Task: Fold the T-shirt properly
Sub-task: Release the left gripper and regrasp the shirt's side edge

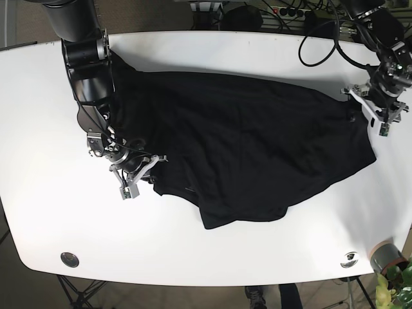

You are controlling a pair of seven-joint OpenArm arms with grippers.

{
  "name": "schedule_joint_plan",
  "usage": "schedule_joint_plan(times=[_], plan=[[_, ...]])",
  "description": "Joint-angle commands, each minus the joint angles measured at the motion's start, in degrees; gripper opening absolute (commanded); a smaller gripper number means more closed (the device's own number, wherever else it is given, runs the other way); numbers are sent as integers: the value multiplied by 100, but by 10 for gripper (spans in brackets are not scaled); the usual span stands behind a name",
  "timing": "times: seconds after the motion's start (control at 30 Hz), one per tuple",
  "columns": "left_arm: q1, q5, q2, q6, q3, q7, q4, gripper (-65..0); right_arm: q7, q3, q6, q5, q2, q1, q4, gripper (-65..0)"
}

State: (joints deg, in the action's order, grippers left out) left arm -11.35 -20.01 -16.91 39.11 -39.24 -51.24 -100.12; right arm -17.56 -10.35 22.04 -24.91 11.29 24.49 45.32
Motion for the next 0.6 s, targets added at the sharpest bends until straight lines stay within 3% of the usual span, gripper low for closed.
schedule_joint_plan(times=[0.0,0.17,0.33,0.57], plan=[[-3,-342,-195,89,-396,-102,-76,-258,-165,11,-90,77,54,61,35,-623],[-108,-737,-670,89,-625,-867,-85,-260,-173,11,-90,69,54,61,44,-623],[-100,-773,-696,89,-1232,-858,-6,-260,-173,11,-90,69,54,61,53,-623],[788,-711,-705,89,-1276,-858,829,-260,-165,11,-90,69,45,61,53,-623]])
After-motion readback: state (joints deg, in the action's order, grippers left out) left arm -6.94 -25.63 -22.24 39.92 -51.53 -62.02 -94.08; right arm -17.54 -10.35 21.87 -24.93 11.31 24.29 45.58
